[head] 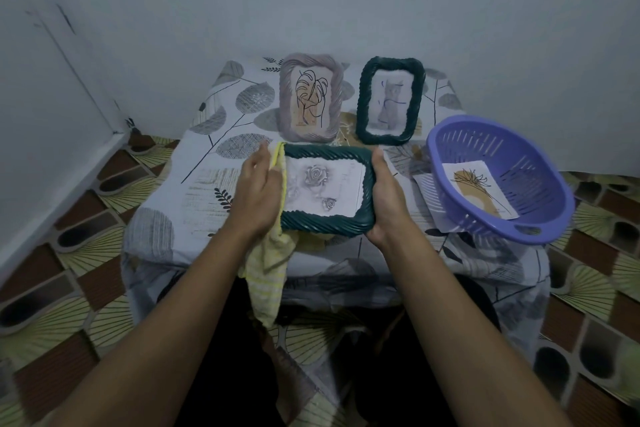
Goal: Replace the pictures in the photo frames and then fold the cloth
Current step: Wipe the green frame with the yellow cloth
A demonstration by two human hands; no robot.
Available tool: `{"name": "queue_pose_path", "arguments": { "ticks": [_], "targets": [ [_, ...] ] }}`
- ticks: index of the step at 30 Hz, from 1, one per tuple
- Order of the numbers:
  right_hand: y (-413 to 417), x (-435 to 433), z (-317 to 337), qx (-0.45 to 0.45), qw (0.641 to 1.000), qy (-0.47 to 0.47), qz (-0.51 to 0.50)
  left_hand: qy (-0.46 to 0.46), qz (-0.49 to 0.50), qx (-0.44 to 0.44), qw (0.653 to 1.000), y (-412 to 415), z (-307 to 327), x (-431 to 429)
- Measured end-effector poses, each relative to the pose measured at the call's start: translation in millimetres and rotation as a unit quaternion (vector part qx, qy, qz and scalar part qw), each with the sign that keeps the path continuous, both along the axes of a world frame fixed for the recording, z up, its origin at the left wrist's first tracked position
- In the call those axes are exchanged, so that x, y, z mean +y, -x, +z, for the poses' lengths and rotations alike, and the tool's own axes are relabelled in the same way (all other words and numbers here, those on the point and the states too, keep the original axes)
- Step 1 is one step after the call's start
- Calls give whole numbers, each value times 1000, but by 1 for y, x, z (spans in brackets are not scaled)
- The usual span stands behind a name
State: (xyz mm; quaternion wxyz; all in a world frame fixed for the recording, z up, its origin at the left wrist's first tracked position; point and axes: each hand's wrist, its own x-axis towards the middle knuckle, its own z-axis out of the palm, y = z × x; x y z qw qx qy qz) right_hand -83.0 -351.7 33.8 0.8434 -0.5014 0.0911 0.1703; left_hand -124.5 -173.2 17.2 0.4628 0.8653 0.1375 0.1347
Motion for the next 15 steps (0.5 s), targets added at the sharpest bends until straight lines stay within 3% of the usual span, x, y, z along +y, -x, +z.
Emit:
{"name": "queue_pose_path", "arguments": {
  "ticks": [6,13,15],
  "targets": [
    [2,11,5,4,992,-19,-124,-164,-75,11,984,5,-23,-29],
    [7,22,10,-31,989,-25,-144,-254,-182,-123,942,24,-15,-69],
    [9,21,8,-31,989,-41,-139,-306,-176,-126,927,18,-17,-58]
  ]
}}
